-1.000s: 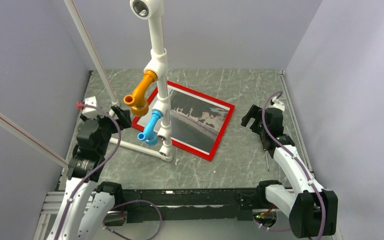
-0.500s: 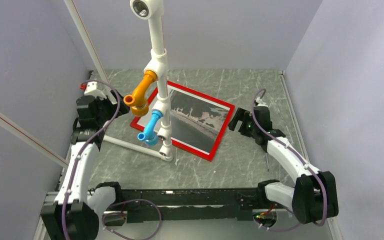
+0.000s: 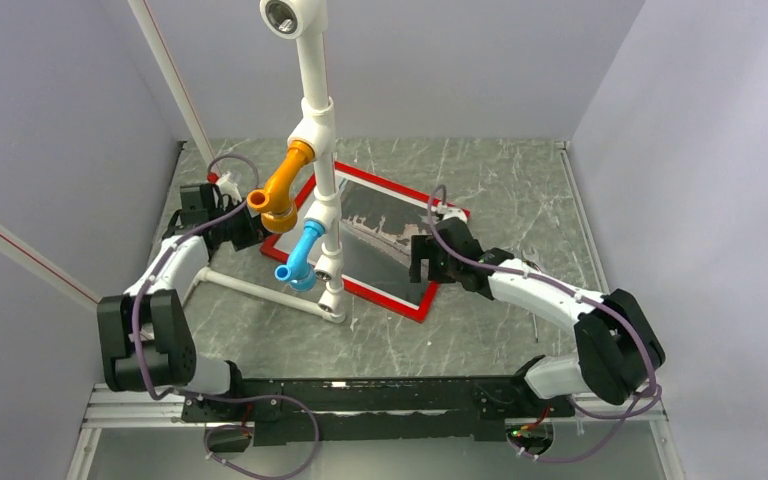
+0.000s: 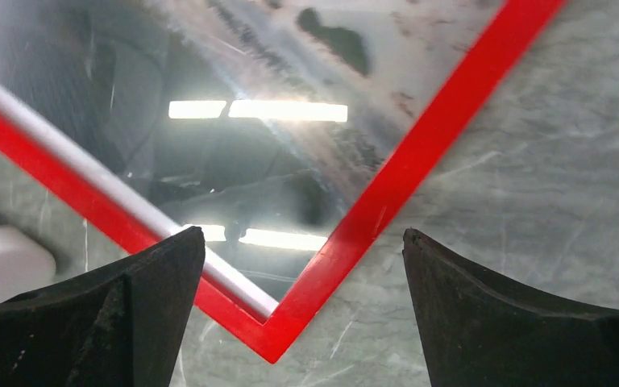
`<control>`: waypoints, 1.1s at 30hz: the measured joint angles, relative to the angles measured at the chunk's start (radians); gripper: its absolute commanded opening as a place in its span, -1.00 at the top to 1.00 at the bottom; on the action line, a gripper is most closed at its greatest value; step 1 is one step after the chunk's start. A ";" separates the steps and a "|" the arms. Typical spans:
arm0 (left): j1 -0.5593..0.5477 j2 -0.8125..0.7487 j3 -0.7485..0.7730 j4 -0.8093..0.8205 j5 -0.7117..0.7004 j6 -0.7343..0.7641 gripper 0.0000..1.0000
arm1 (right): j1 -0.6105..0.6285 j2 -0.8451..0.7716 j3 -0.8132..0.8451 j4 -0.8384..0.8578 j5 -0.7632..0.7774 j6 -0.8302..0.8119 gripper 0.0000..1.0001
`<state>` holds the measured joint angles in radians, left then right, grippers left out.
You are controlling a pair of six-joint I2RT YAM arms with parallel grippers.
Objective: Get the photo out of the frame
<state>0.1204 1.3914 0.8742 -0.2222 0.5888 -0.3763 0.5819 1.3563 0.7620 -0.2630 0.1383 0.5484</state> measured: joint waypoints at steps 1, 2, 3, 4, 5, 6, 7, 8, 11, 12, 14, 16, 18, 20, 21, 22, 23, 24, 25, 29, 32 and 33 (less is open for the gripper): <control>0.000 0.013 0.001 -0.004 0.018 -0.002 -0.94 | 0.031 0.003 0.005 0.003 0.001 -0.032 -0.79; 0.000 0.027 0.003 -0.006 0.035 -0.004 -0.93 | 0.046 0.004 0.007 0.007 -0.001 -0.055 -0.77; 0.000 0.044 0.006 -0.007 0.054 -0.006 -0.92 | 0.060 0.004 0.008 0.015 -0.009 -0.085 -0.77; 0.000 0.056 0.007 -0.007 0.066 -0.008 -0.90 | 0.066 0.004 0.008 0.020 -0.016 -0.105 -0.75; 0.000 0.069 0.008 -0.008 0.076 -0.010 -0.90 | 0.070 0.004 0.008 0.028 -0.026 -0.132 -0.73; 0.000 0.083 0.010 -0.012 0.085 -0.011 -0.89 | 0.072 0.004 0.006 0.040 -0.040 -0.159 -0.73; 0.000 0.100 0.016 -0.021 0.093 -0.010 -0.89 | 0.075 0.004 0.005 0.054 -0.047 -0.179 -0.72; 0.000 0.115 0.024 -0.029 0.096 -0.010 -0.89 | 0.080 0.004 0.000 0.074 -0.059 -0.209 -0.71; 0.001 0.143 0.040 -0.041 0.103 -0.010 -0.89 | 0.093 0.004 -0.016 0.116 -0.087 -0.282 -0.59; 0.001 0.145 0.041 -0.042 0.104 -0.010 -0.89 | 0.100 0.004 -0.018 0.122 -0.093 -0.300 -0.57; 0.001 0.145 0.041 -0.045 0.107 -0.010 -0.89 | 0.121 0.005 -0.018 0.134 -0.101 -0.337 -0.54; 0.002 0.145 0.041 -0.045 0.108 -0.011 -0.89 | 0.153 0.012 -0.018 0.151 -0.098 -0.368 -0.54; 0.003 0.145 0.042 -0.046 0.113 -0.011 -0.89 | 0.192 0.034 -0.017 0.166 -0.092 -0.398 -0.53; 0.003 0.145 0.042 -0.046 0.117 -0.011 -0.89 | 0.219 0.058 -0.017 0.171 -0.088 -0.416 -0.53; 0.003 0.146 0.042 -0.046 0.121 -0.011 -0.89 | 0.233 0.072 -0.017 0.175 -0.085 -0.426 -0.53; 0.003 0.146 0.042 -0.046 0.122 -0.011 -0.89 | 0.248 0.087 -0.017 0.178 -0.082 -0.435 -0.53; 0.003 0.147 0.042 -0.046 0.123 -0.011 -0.89 | 0.261 0.102 -0.017 0.180 -0.074 -0.444 -0.53; 0.003 0.147 0.042 -0.046 0.123 -0.011 -0.89 | 0.272 0.113 -0.017 0.182 -0.066 -0.450 -0.53; 0.003 0.147 0.042 -0.046 0.124 -0.011 -0.89 | 0.286 0.127 -0.016 0.183 -0.056 -0.458 -0.51; 0.003 0.147 0.042 -0.046 0.125 -0.011 -0.89 | 0.321 0.169 -0.014 0.189 -0.007 -0.483 -0.49; 0.003 0.149 0.042 -0.046 0.127 -0.011 -0.89 | 0.341 0.191 -0.013 0.193 0.019 -0.496 -0.48; 0.003 0.150 0.042 -0.046 0.128 -0.011 -0.89 | 0.345 0.201 -0.011 0.196 0.027 -0.498 -0.48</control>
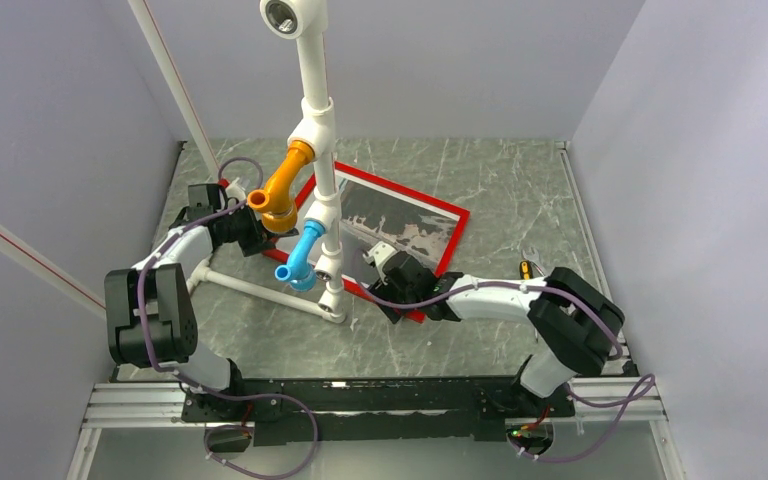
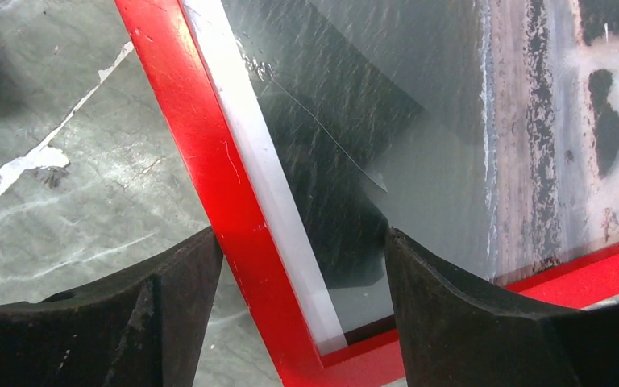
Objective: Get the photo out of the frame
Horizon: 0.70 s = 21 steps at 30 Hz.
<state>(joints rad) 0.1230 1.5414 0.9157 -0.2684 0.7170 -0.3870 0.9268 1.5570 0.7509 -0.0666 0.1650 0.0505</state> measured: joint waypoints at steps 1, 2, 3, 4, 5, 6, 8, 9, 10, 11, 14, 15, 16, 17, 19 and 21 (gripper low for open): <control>0.000 0.002 0.000 0.000 0.001 0.000 -0.89 | 0.003 0.008 0.002 0.003 0.005 -0.001 -0.46; 0.000 0.005 0.000 0.000 0.002 0.000 -0.89 | 0.008 0.019 0.003 0.008 0.013 -0.004 -0.42; 0.000 0.008 0.000 0.000 0.002 0.000 -0.89 | 0.014 0.030 0.008 0.014 0.022 -0.006 -0.40; 0.000 0.010 0.000 -0.001 0.002 0.000 -0.90 | 0.023 0.040 0.018 0.014 0.034 -0.009 -0.35; 0.000 0.011 0.000 -0.002 0.002 0.000 -0.90 | 0.032 0.050 0.028 0.016 0.047 -0.011 -0.32; 0.000 0.012 0.000 -0.002 0.002 0.000 -0.90 | 0.040 0.061 0.037 0.017 0.058 -0.012 -0.27; 0.000 0.012 0.000 -0.002 0.002 0.000 -0.90 | 0.055 0.086 0.061 0.019 0.076 -0.011 -0.19; 0.000 0.012 0.000 -0.002 0.002 0.000 -0.90 | 0.060 0.095 0.069 0.023 0.084 -0.012 -0.16; 0.000 0.012 0.000 -0.002 0.002 0.000 -0.90 | 0.064 0.105 0.077 0.028 0.092 -0.011 -0.13; 0.000 0.012 0.000 -0.002 0.002 0.000 -0.90 | 0.066 0.112 0.082 0.032 0.100 -0.011 -0.10; 0.000 0.012 0.000 -0.003 0.004 0.000 -0.90 | 0.070 0.122 0.086 0.046 0.118 -0.011 -0.02; 0.000 0.012 0.000 -0.003 0.005 0.000 -0.90 | 0.071 0.122 0.086 0.049 0.121 -0.011 0.01; 0.000 0.012 0.000 -0.003 0.006 0.000 -0.90 | 0.071 0.123 0.086 0.050 0.123 -0.012 0.07; 0.000 0.012 0.000 -0.002 0.006 0.000 -0.90 | 0.072 0.123 0.085 0.050 0.123 -0.013 0.12; 0.000 0.012 0.000 -0.003 0.010 0.000 -0.90 | 0.072 0.123 0.084 0.051 0.123 -0.015 0.21; 0.000 0.012 0.000 -0.003 0.012 0.000 -0.90 | 0.072 0.122 0.084 0.053 0.125 -0.019 0.39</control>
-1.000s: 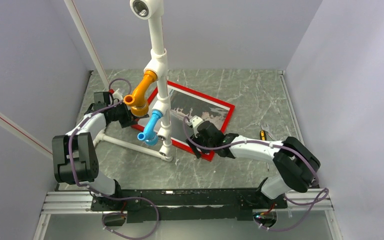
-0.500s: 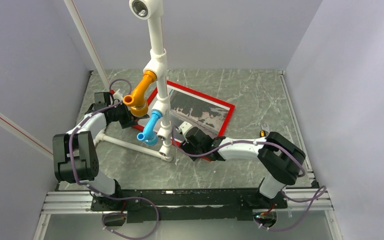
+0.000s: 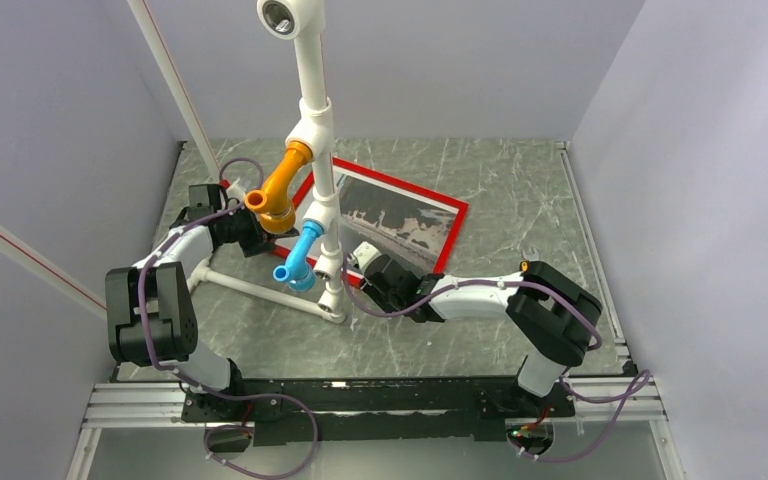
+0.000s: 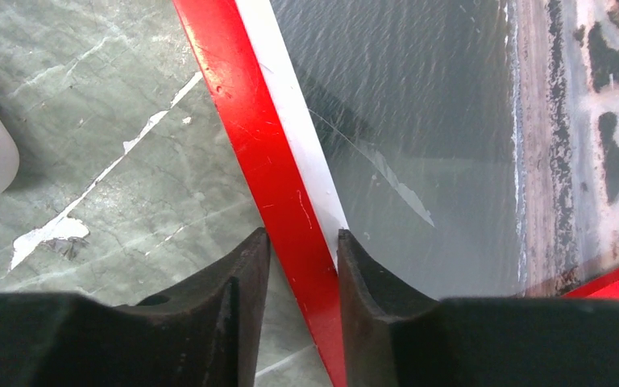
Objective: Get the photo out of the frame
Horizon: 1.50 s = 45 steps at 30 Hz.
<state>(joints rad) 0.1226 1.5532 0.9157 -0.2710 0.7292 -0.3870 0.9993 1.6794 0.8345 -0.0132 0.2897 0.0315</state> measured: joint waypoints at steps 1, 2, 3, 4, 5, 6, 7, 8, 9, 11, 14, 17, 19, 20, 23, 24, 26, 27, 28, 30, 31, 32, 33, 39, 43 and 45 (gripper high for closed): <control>-0.001 0.000 0.000 0.000 0.000 0.000 -0.90 | 0.000 0.000 0.000 0.000 0.000 -0.003 0.45; -0.002 0.000 0.000 0.000 0.000 0.000 -0.90 | 0.002 -0.001 0.000 0.002 0.002 -0.006 0.51; -0.002 0.000 0.000 -0.001 0.000 0.000 -0.91 | 0.001 -0.002 0.000 0.002 0.002 -0.010 0.59; -0.002 0.000 0.000 -0.001 0.001 0.000 -0.91 | 0.001 -0.003 -0.002 0.005 0.002 -0.011 0.64; -0.003 0.000 0.000 -0.001 0.001 0.000 -0.90 | 0.001 -0.005 -0.006 0.011 0.001 -0.012 0.70; -0.003 0.000 0.000 -0.001 0.001 0.000 -0.90 | 0.001 -0.009 -0.013 0.020 0.001 -0.013 0.78; -0.003 0.000 0.000 0.000 0.004 0.000 -0.90 | 0.001 -0.013 -0.019 0.027 -0.002 -0.013 0.87; -0.003 0.000 0.000 0.000 0.009 -0.002 -0.90 | 0.001 -0.019 -0.027 0.037 -0.003 -0.014 0.95; -0.003 0.000 0.000 0.004 0.013 -0.005 -0.90 | 0.001 -0.026 -0.035 0.042 -0.007 -0.014 1.00; -0.003 -0.008 -0.011 0.027 0.027 -0.023 -0.89 | 0.000 -0.045 -0.055 0.048 -0.017 -0.014 1.00; -0.003 -0.048 -0.051 0.055 0.034 -0.054 -0.89 | -0.002 -0.062 -0.071 0.049 -0.034 -0.013 1.00; -0.003 -0.113 -0.122 0.107 0.034 -0.113 -0.89 | -0.006 -0.063 -0.071 0.050 -0.046 -0.013 1.00; -0.003 -0.170 -0.197 0.180 0.027 -0.182 -0.89 | -0.013 -0.066 -0.072 0.050 -0.063 -0.009 1.00; -0.003 -0.195 -0.230 0.204 0.024 -0.211 -0.89 | -0.018 -0.072 -0.076 0.053 -0.072 -0.006 1.00; -0.003 -0.275 -0.350 0.305 -0.009 -0.328 -0.89 | -0.044 -0.113 -0.108 0.076 -0.121 0.000 1.00; -0.003 -0.301 -0.395 0.349 -0.024 -0.377 -0.89 | -0.055 -0.134 -0.122 0.081 -0.140 0.003 1.00; -0.004 -0.344 -0.474 0.423 -0.047 -0.473 -0.89 | -0.077 -0.174 -0.143 0.087 -0.175 0.011 1.00; -0.006 -0.359 -0.507 0.460 -0.058 -0.510 -0.90 | -0.087 -0.188 -0.149 0.091 -0.193 0.014 1.00; -0.011 -0.373 -0.539 0.497 -0.070 -0.555 -0.92 | -0.095 -0.197 -0.152 0.093 -0.207 0.018 1.00; -0.027 -0.390 -0.570 0.526 -0.096 -0.608 -0.93 | -0.110 -0.208 -0.153 0.095 -0.238 0.028 1.00; -0.041 -0.394 -0.574 0.530 -0.108 -0.627 -0.93 | -0.116 -0.209 -0.153 0.097 -0.250 0.033 1.00; -0.064 -0.396 -0.572 0.532 -0.129 -0.644 -0.92 | -0.120 -0.209 -0.153 0.098 -0.262 0.040 1.00; -0.079 -0.397 -0.568 0.532 -0.142 -0.655 -0.91 | -0.122 -0.209 -0.153 0.098 -0.269 0.044 1.00; -0.176 -0.397 -0.598 0.616 -0.243 -0.772 -0.78 | -0.130 -0.218 -0.152 0.097 -0.304 0.074 1.00; -0.204 -0.397 -0.648 0.665 -0.317 -0.841 -0.72 | -0.130 -0.221 -0.134 0.082 -0.320 0.091 1.00; -0.225 -0.396 -0.653 0.673 -0.351 -0.858 -0.66 | -0.130 -0.221 -0.127 0.080 -0.327 0.099 1.00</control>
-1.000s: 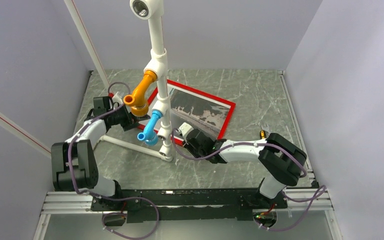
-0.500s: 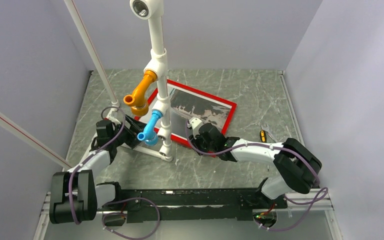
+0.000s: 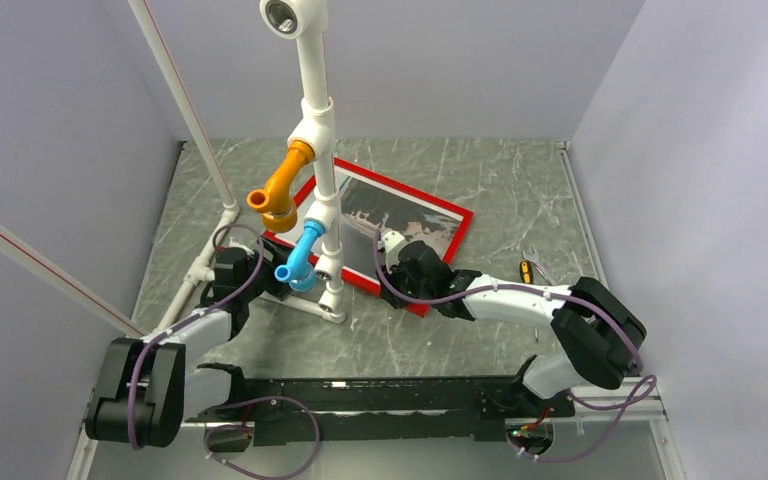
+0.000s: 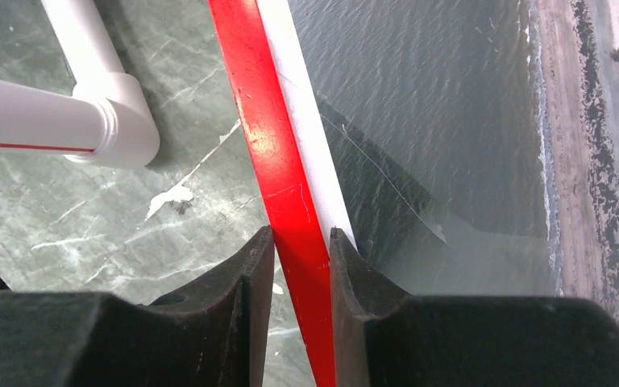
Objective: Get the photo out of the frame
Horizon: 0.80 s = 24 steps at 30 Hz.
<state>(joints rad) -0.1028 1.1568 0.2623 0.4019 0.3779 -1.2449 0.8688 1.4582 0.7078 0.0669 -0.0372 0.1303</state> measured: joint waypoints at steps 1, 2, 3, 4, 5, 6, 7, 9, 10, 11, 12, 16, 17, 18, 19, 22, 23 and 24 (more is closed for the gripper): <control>-0.009 0.002 0.000 0.006 -0.015 -0.006 -0.63 | 0.000 -0.001 0.001 0.000 -0.003 0.003 1.00; -0.019 0.007 0.000 0.017 -0.030 -0.009 -0.61 | 0.000 -0.002 0.003 -0.002 -0.006 0.005 1.00; -0.028 0.016 0.000 0.031 -0.043 -0.012 -0.58 | -0.001 -0.002 0.005 -0.005 -0.008 0.008 1.00; -0.034 0.026 0.000 0.044 -0.053 -0.016 -0.54 | -0.002 -0.003 0.006 -0.006 -0.011 0.010 1.00; -0.042 0.043 0.000 0.064 -0.064 -0.023 -0.50 | -0.002 -0.005 0.008 -0.007 -0.016 0.011 1.00; -0.048 0.066 0.000 0.086 -0.071 -0.031 -0.46 | -0.003 -0.007 0.011 -0.008 -0.019 0.013 1.00; -0.053 0.085 0.000 0.103 -0.078 -0.036 -0.41 | -0.003 -0.010 0.013 -0.008 -0.023 0.015 1.00; -0.061 0.129 0.000 0.145 -0.089 -0.055 -0.32 | -0.003 -0.017 0.015 -0.009 -0.028 0.020 1.00; -0.067 0.153 -0.001 0.173 -0.095 -0.064 -0.27 | -0.003 -0.020 0.017 -0.010 -0.032 0.021 1.00; -0.074 0.174 -0.002 0.199 -0.103 -0.079 -0.22 | -0.003 -0.021 0.021 -0.011 -0.037 0.024 1.00; -0.083 0.191 -0.003 0.224 -0.114 -0.086 -0.17 | -0.003 -0.021 0.025 -0.013 -0.043 0.026 1.00; -0.117 0.208 -0.008 0.272 -0.152 -0.107 -0.11 | -0.003 -0.021 0.034 -0.013 -0.053 0.032 1.00; -0.124 0.207 -0.007 0.277 -0.164 -0.107 -0.12 | -0.003 -0.021 0.034 -0.013 -0.054 0.032 1.00; -0.131 0.207 -0.006 0.277 -0.174 -0.106 -0.18 | -0.004 -0.021 0.034 -0.013 -0.054 0.032 1.00; -0.137 0.207 -0.004 0.274 -0.185 -0.106 -0.23 | -0.003 -0.021 0.034 -0.013 -0.055 0.033 1.00; -0.151 0.208 0.002 0.272 -0.215 -0.104 -0.22 | -0.003 -0.021 0.034 -0.013 -0.056 0.035 1.00; -0.155 0.209 0.004 0.274 -0.221 -0.105 -0.15 | -0.004 -0.021 0.034 -0.013 -0.059 0.036 1.00; -0.158 0.212 0.006 0.275 -0.227 -0.106 -0.07 | -0.004 -0.021 0.034 -0.013 -0.061 0.036 1.00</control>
<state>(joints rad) -0.2611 1.3693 0.2687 0.6773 0.1509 -1.3510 0.8650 1.4376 0.7414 0.0544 -0.0978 0.1665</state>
